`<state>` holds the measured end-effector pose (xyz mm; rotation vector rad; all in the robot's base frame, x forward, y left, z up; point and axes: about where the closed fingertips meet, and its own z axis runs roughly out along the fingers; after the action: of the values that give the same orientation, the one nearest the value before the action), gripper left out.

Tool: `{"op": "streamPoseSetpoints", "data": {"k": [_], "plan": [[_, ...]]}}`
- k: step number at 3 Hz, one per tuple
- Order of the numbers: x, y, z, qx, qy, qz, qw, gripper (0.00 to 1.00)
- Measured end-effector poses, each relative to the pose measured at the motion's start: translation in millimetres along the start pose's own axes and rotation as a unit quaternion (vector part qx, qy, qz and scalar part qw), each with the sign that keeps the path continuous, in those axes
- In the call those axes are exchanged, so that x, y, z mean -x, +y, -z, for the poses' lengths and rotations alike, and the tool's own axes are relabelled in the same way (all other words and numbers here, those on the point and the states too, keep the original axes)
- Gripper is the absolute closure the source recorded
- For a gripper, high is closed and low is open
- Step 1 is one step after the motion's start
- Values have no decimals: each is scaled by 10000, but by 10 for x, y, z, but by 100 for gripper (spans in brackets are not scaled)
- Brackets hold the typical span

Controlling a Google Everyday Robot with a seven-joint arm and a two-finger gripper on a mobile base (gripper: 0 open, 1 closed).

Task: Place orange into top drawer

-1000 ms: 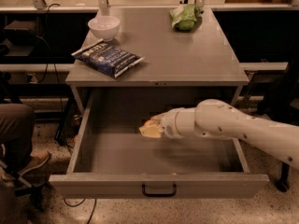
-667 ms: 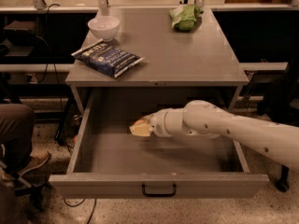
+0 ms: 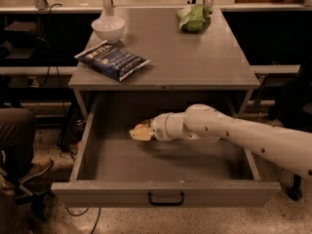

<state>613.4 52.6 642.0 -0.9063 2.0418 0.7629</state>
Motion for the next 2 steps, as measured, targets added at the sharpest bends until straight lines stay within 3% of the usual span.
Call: {"op": "streamPoseSetpoints", "data": {"k": [1,2], "plan": [[-18,-47,-25,-6,-1,-17,10000,5],[-46,-104,9,-56,8,-34,10000,0]]}}
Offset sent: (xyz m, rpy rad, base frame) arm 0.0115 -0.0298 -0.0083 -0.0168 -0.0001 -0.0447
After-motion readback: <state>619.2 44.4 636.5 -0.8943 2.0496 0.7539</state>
